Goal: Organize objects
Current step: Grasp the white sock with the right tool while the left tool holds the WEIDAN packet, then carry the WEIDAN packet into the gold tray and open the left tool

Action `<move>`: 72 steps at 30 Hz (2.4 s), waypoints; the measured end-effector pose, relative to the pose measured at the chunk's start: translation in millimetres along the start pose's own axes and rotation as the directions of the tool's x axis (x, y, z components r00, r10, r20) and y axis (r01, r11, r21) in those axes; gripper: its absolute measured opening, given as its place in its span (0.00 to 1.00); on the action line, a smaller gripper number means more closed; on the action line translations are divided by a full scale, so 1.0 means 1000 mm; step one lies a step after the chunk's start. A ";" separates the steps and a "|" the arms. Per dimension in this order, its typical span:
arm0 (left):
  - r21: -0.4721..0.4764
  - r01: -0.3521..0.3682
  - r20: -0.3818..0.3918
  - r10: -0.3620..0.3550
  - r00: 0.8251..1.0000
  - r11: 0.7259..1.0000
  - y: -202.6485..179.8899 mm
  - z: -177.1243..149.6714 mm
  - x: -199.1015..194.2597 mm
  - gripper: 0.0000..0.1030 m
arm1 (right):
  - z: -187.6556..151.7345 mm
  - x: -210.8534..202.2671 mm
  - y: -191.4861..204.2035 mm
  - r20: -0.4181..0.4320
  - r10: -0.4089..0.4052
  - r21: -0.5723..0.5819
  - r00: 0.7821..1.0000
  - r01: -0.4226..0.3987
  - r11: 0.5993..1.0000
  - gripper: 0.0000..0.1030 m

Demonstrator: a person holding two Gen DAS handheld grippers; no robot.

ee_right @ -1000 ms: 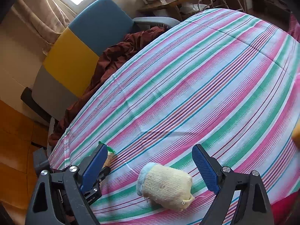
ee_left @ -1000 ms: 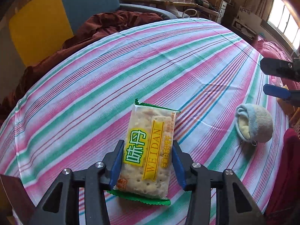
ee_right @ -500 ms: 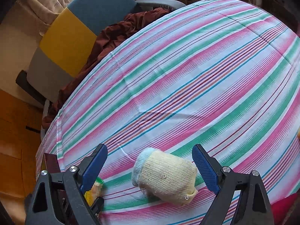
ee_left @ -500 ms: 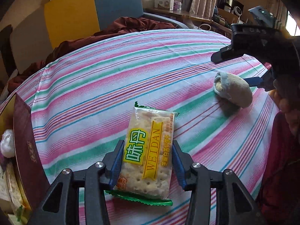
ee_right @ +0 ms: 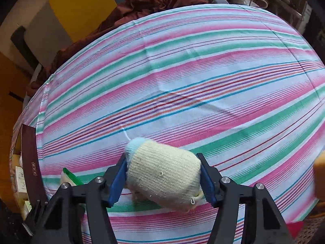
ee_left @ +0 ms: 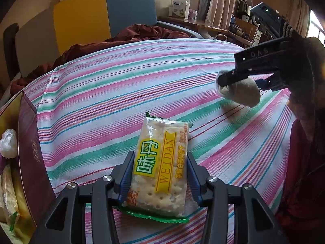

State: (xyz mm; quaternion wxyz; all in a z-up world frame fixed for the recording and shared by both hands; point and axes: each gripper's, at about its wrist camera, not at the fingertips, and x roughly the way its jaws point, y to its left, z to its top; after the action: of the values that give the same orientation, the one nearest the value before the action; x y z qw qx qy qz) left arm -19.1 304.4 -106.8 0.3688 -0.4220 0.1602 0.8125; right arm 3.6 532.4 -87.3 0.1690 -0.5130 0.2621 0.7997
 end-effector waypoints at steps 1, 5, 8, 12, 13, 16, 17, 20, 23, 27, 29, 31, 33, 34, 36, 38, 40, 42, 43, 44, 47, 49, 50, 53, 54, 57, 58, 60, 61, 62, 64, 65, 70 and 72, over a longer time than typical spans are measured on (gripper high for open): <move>0.000 0.000 0.004 0.000 1.000 1.000 0.001 0.001 0.002 0.47 | 0.001 -0.005 0.000 0.031 0.031 -0.001 0.999 -0.031 1.000 0.62; -0.009 0.001 0.016 -0.001 1.000 1.000 0.000 -0.001 0.003 0.47 | 0.000 -0.001 0.000 0.013 0.074 -0.011 0.997 -0.073 0.997 0.66; -0.013 0.004 0.027 -0.004 1.000 1.000 0.001 -0.004 0.001 0.47 | -0.002 0.010 -0.001 -0.029 0.041 -0.011 0.999 -0.041 0.999 0.67; -0.010 0.008 0.041 -0.008 0.999 1.000 0.003 -0.004 0.003 0.47 | 0.000 0.013 -0.006 -0.052 0.077 0.026 0.996 -0.076 0.997 0.85; -0.009 0.010 0.043 -0.010 0.999 1.000 0.004 -0.004 0.004 0.47 | -0.001 0.011 -0.009 -0.047 0.082 0.036 0.995 -0.081 0.996 0.86; -0.015 0.020 0.045 -0.019 0.999 1.000 0.005 -0.004 0.003 0.47 | -0.002 0.007 -0.013 -0.027 0.078 0.054 0.997 -0.077 0.996 0.90; -0.015 0.021 0.046 -0.020 0.999 1.000 0.005 -0.005 0.003 0.47 | -0.004 0.004 -0.013 -0.026 0.077 0.056 0.997 -0.075 0.996 0.90; -0.018 0.021 0.050 -0.020 0.999 1.000 0.005 -0.005 0.004 0.47 | -0.004 0.009 -0.008 -0.047 0.050 0.032 0.998 -0.048 0.998 0.87; -0.019 0.020 0.054 -0.019 0.998 1.000 0.005 -0.005 0.005 0.47 | -0.007 0.014 0.005 -0.068 0.019 -0.052 0.997 -0.023 0.998 0.67; -0.015 0.015 0.059 -0.014 0.998 1.000 0.004 -0.004 0.006 0.47 | -0.010 0.014 0.008 -0.062 -0.010 -0.086 0.998 0.004 0.996 0.66; -0.014 0.013 0.061 -0.012 0.998 1.000 0.004 -0.004 0.006 0.47 | -0.009 0.014 0.006 -0.064 -0.013 -0.089 0.998 0.007 0.996 0.66; -0.015 0.012 0.063 -0.011 0.998 1.000 0.003 -0.006 0.004 0.47 | -0.009 0.014 0.005 -0.063 -0.018 -0.094 0.998 0.012 0.996 0.66; -0.015 0.009 0.066 -0.008 0.998 1.000 0.002 -0.006 0.004 0.47 | -0.008 0.017 0.006 -0.062 -0.018 -0.093 0.998 0.012 0.996 0.66; -0.014 0.006 0.067 -0.005 0.998 1.000 0.002 -0.006 0.004 0.47 | -0.008 0.017 0.006 -0.061 -0.019 -0.095 0.998 0.014 0.995 0.66; -0.013 0.001 0.068 0.000 0.998 1.000 0.001 -0.007 0.004 0.47 | -0.008 0.018 0.006 -0.061 -0.021 -0.098 0.998 0.015 0.995 0.65; -0.011 -0.003 0.071 0.004 0.997 1.000 0.000 -0.007 0.004 0.47 | -0.001 0.021 0.013 -0.061 -0.025 -0.101 0.998 0.018 0.995 0.66; -0.011 -0.005 0.073 0.006 0.997 1.000 0.000 -0.007 0.004 0.47 | 0.001 0.022 0.014 -0.060 -0.027 -0.105 0.998 0.021 0.994 0.66; -0.011 -0.006 0.073 0.006 0.997 1.000 0.000 -0.008 0.003 0.47 | 0.002 0.024 0.016 -0.059 -0.027 -0.105 0.998 0.021 0.994 0.66; -0.011 -0.006 0.074 0.007 0.997 1.000 0.000 -0.008 0.003 0.47 | 0.001 0.022 0.015 -0.059 -0.028 -0.106 0.998 0.022 0.994 0.66; -0.012 -0.007 0.073 0.008 0.997 1.000 0.000 -0.008 0.003 0.47 | 0.002 0.022 0.015 -0.058 -0.028 -0.107 0.998 0.022 0.994 0.66; -0.015 -0.027 0.065 0.028 0.997 1.000 -0.003 -0.007 0.002 0.47 | 0.001 0.021 0.015 -0.056 -0.028 -0.110 0.998 0.022 0.994 0.66; -0.017 -0.043 0.056 0.044 0.997 0.999 -0.005 -0.006 0.000 0.47 | 0.004 0.022 0.017 -0.052 -0.030 -0.117 0.998 0.024 0.993 0.66; -0.025 -0.040 0.048 0.041 0.998 0.999 -0.006 -0.006 -0.002 0.47 | 0.004 0.022 0.017 -0.049 -0.033 -0.123 0.998 0.026 0.992 0.66; -0.036 -0.023 0.049 0.024 0.998 0.999 -0.009 -0.005 -0.011 0.47 | 0.002 0.018 0.013 -0.040 -0.040 -0.141 0.998 0.034 0.989 0.66; -0.036 -0.018 0.054 0.020 0.998 0.999 -0.010 -0.005 -0.016 0.47 | 0.003 0.018 0.014 -0.036 -0.044 -0.149 0.998 0.038 0.988 0.66; -0.036 -0.016 0.083 0.019 0.996 0.999 -0.012 -0.004 -0.034 0.47 | 0.003 0.018 0.019 -0.024 -0.058 -0.171 0.998 0.053 0.984 0.66; -0.038 -0.016 0.092 0.019 0.996 0.999 -0.012 -0.003 -0.041 0.47 | 0.003 0.018 0.020 -0.022 -0.061 -0.176 0.998 0.057 0.983 0.66; -0.040 -0.024 0.117 0.028 0.993 0.999 -0.012 -0.002 -0.054 0.47 | 0.003 0.017 0.021 -0.016 -0.068 -0.185 0.998 0.064 0.981 0.66; -0.040 -0.028 0.126 0.033 0.991 0.999 -0.011 -0.001 -0.060 0.47 | 0.003 0.017 0.022 -0.014 -0.072 -0.190 0.997 0.068 0.980 0.66; -0.044 -0.033 0.135 0.038 0.990 0.999 -0.010 -0.001 -0.067 0.47 | 0.004 0.016 0.023 -0.011 -0.075 -0.194 0.997 0.072 0.978 0.66; -0.049 -0.047 0.154 0.054 0.987 0.998 -0.007 -0.001 -0.078 0.47 | 0.006 0.020 0.027 -0.009 -0.080 -0.199 0.997 0.076 0.977 0.66; -0.050 -0.055 0.165 0.063 0.984 0.997 -0.005 -0.001 -0.083 0.47 | 0.009 0.027 0.030 -0.009 -0.080 -0.200 0.997 0.077 0.977 0.65; -0.099 -0.068 0.194 0.086 0.977 0.993 0.014 -0.001 -0.109 0.47 | 0.010 0.026 0.029 -0.006 -0.084 -0.203 0.996 0.081 0.976 0.65; -0.121 -0.079 0.202 0.102 0.974 0.990 0.023 -0.002 -0.116 0.47 | 0.009 0.025 0.029 -0.005 -0.086 -0.205 0.996 0.083 0.975 0.65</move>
State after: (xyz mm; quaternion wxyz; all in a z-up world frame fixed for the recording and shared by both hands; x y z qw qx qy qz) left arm 8.1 233.4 -16.1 0.3217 -0.3471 0.0940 0.8759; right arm -29.4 514.4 -99.6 0.1474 -0.5437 0.1577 0.8111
